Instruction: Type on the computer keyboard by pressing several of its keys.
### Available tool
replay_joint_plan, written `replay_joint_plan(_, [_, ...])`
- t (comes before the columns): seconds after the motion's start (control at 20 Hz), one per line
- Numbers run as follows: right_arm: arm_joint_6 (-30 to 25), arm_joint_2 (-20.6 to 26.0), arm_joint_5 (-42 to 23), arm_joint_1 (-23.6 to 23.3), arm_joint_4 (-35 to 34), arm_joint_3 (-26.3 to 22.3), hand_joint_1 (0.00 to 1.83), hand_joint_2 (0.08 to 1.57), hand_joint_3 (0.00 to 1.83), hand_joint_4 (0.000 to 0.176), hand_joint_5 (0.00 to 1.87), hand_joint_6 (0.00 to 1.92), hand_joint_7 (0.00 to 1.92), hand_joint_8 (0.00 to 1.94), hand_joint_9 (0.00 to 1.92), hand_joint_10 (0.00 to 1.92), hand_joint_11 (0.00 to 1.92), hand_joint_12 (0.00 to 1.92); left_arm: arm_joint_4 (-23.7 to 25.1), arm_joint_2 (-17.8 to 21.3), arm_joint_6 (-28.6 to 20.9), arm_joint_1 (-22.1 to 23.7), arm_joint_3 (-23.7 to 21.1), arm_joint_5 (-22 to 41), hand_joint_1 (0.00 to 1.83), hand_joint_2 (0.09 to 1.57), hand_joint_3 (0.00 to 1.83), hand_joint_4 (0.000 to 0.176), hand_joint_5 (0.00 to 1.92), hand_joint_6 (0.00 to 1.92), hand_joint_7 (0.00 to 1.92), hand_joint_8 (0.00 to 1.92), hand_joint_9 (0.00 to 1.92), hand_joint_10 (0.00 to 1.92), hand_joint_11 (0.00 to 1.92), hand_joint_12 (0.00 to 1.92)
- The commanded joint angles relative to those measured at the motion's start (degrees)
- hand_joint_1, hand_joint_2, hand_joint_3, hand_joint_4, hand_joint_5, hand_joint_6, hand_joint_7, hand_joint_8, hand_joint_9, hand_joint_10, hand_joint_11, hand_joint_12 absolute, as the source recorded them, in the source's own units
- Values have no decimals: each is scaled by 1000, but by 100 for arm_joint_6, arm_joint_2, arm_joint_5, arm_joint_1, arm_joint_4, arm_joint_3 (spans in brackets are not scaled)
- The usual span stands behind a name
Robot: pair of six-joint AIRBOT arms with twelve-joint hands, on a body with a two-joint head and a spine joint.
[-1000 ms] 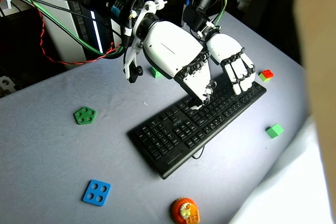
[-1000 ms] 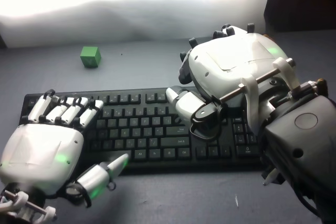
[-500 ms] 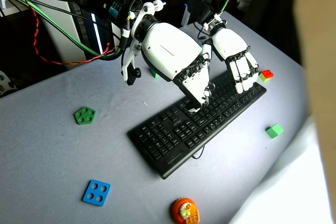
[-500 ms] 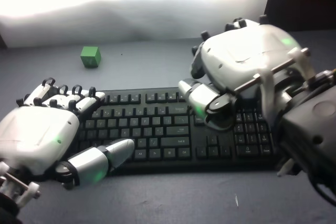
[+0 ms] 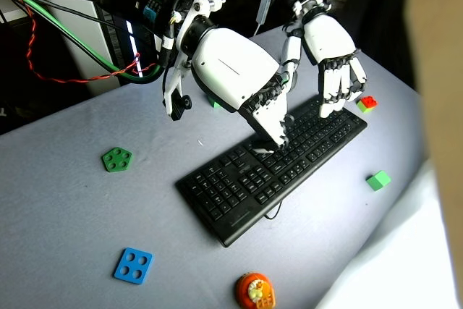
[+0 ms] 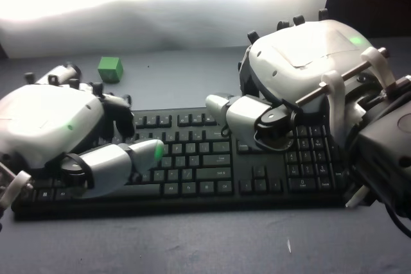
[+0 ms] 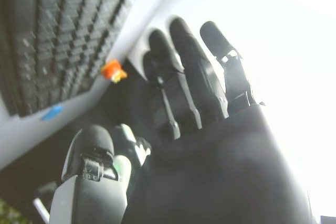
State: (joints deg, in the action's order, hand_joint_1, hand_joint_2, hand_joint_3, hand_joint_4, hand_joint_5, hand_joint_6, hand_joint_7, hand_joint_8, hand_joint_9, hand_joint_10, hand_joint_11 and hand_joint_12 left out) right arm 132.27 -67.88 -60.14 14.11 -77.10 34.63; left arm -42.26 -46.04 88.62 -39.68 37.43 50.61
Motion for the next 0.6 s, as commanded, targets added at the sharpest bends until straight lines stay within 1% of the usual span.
replay_joint_plan(0.0, [16, 30, -218, -51, 513, -24, 91, 1324, 7, 0, 1039, 1587, 1228, 1670, 1185, 1896, 1099, 1921, 246, 84, 10, 122, -17, 404, 109, 1328, 11, 0, 789, 1527, 914, 1751, 898, 1906, 794, 1920])
replay_joint_plan(0.05, [19, 29, -214, -50, 513, -24, 80, 1331, 7, 0, 1062, 1647, 1251, 1733, 1231, 1916, 1162, 1921, 247, 89, 46, 216, -31, 320, 97, 1333, 10, 0, 809, 1569, 966, 1737, 945, 1918, 859, 1921])
replay_joint_plan(0.1, [21, 28, -206, -51, 513, -24, 152, 1348, 9, 0, 1141, 1863, 1318, 1899, 1345, 1920, 1334, 1921, 247, 88, 72, 295, -55, 284, 85, 1357, 14, 0, 920, 1606, 1084, 1731, 1038, 1920, 974, 1921])
replay_joint_plan(0.15, [21, 27, -203, -51, 513, -24, 204, 1379, 1, 0, 1191, 1909, 1336, 1933, 1377, 1921, 1396, 1921, 247, 87, 96, 344, -88, 276, 108, 1372, 13, 0, 955, 1674, 1153, 1737, 1110, 1921, 1072, 1921])
replay_joint_plan(0.2, [21, 27, -203, -50, 513, -24, 228, 1398, 1, 124, 1235, 1919, 1351, 1939, 1396, 1921, 1424, 1921, 247, 82, 111, 380, -117, 276, 114, 1397, 18, 0, 928, 1746, 1151, 1766, 1139, 1921, 1103, 1921])
replay_joint_plan(0.25, [21, 27, -203, -49, 513, -24, 239, 1407, 2, 166, 1248, 1921, 1354, 1941, 1402, 1921, 1436, 1921, 247, 75, 118, 403, -143, 276, 111, 1415, 19, 0, 919, 1809, 1154, 1789, 1155, 1921, 1114, 1921])
replay_joint_plan(0.3, [21, 26, -203, -49, 513, -24, 244, 1418, 6, 174, 1240, 1921, 1353, 1941, 1408, 1921, 1441, 1921, 246, 68, 118, 422, -163, 276, 120, 1439, 22, 0, 912, 1848, 1147, 1810, 1145, 1921, 1107, 1921])
replay_joint_plan(0.35, [21, 25, -203, -49, 513, -24, 239, 1427, 9, 176, 1246, 1921, 1358, 1941, 1416, 1921, 1441, 1921, 246, 66, 118, 439, -172, 276, 138, 1453, 20, 0, 906, 1866, 1154, 1840, 1164, 1921, 1145, 1921])
replay_joint_plan(0.45, [23, 24, -195, -48, 514, -24, 219, 1436, 10, 176, 1248, 1921, 1364, 1941, 1422, 1921, 1442, 1921, 246, 63, 143, 469, -172, 276, 166, 1458, 16, 0, 892, 1878, 1158, 1852, 1174, 1921, 1160, 1921])
replay_joint_plan(0.55, [60, 27, -140, -43, 514, -24, 204, 1449, 12, 176, 1228, 1921, 1335, 1941, 1392, 1921, 1409, 1921, 247, 51, 155, 475, -156, 276, 169, 1470, 17, 0, 947, 1907, 1174, 1854, 1180, 1921, 1163, 1921])
